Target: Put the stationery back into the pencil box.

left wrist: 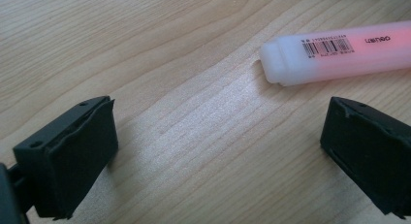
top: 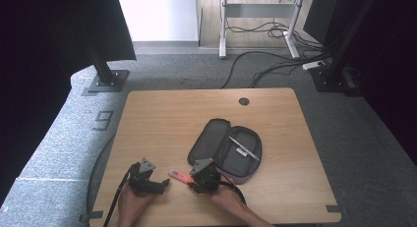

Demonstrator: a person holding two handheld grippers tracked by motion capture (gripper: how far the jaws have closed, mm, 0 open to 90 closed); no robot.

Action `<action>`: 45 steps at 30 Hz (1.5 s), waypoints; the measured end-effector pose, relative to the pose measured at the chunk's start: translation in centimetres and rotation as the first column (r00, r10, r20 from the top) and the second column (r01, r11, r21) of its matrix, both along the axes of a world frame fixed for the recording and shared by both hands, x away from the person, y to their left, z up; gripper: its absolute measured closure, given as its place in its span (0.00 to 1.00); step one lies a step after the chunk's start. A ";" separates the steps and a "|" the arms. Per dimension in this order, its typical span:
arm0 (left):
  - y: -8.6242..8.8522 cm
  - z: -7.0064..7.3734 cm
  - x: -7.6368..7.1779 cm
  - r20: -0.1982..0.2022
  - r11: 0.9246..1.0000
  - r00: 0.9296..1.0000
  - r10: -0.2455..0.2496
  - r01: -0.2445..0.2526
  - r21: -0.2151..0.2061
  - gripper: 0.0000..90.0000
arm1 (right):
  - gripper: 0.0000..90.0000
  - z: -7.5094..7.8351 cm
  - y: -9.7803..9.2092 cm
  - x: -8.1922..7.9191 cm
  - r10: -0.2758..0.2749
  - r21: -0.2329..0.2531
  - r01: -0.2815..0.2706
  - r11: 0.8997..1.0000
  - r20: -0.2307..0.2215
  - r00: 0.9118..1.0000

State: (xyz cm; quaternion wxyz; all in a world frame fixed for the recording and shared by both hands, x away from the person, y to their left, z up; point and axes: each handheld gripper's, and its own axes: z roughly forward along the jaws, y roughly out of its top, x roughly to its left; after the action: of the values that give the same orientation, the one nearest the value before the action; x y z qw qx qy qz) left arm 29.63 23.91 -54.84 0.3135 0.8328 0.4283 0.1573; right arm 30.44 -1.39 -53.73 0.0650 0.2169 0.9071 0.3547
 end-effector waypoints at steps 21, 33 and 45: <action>0.0 0.0 0.0 0.000 1.000 1.000 0.000 0.000 0.001 0.00 | 0.73 1.4 -0.6 -0.3 0.000 0.031 -0.001 1.000 0.013 1.000; 0.0 0.0 0.0 0.000 1.000 1.000 -0.001 0.001 0.001 0.00 | 0.73 2.3 -0.9 -0.4 0.000 0.041 -0.001 0.999 0.021 1.000; 0.0 0.0 0.0 0.000 1.000 1.000 -0.001 0.001 0.001 0.00 | 0.73 3.5 -1.7 -0.5 -0.009 0.062 0.007 0.998 0.034 0.999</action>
State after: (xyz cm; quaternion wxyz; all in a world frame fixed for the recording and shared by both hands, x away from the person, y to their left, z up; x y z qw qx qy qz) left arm 29.63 23.92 -54.83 0.3131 0.8332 0.4279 0.1571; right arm 29.91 -3.04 -50.23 0.0752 0.2165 0.8935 0.3862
